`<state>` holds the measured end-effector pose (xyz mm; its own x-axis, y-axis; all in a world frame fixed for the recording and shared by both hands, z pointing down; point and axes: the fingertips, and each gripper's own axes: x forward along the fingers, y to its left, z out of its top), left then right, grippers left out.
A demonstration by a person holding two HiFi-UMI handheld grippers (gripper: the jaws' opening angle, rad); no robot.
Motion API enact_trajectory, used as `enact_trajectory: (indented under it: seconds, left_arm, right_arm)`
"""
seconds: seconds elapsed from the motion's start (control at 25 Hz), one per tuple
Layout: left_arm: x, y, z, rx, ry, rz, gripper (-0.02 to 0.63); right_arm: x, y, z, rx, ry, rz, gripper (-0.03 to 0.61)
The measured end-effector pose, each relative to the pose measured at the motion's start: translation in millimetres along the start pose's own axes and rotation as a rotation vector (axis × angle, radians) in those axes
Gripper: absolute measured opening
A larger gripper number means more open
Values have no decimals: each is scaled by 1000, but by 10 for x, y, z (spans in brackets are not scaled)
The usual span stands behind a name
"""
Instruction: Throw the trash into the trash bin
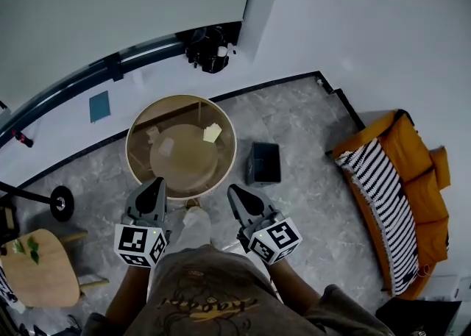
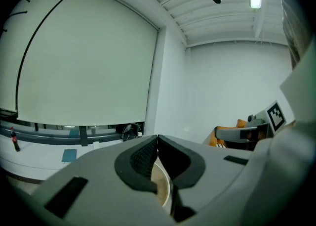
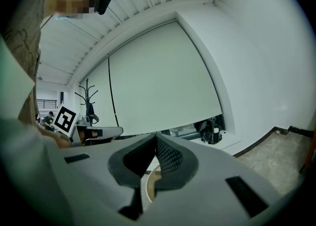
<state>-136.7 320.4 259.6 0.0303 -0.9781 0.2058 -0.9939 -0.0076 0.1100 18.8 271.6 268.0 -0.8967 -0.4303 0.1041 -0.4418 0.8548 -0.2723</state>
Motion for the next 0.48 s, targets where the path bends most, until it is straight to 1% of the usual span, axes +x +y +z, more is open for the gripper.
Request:
enact_trajectory:
  seconds: [0.12,0.28,0.48]
  left_arm:
    - [264,80,75,-11,4,-23,20]
    - [659,257,229,-33,-1,-37,20]
    - [1077,490,356,-20,15,-58,20]
  right_arm:
    - [190,-144,46,15,16,-17,17]
    - [541,-363,168,8,26,-21,17]
    - [951,-542,388,-13,30,-12,17]
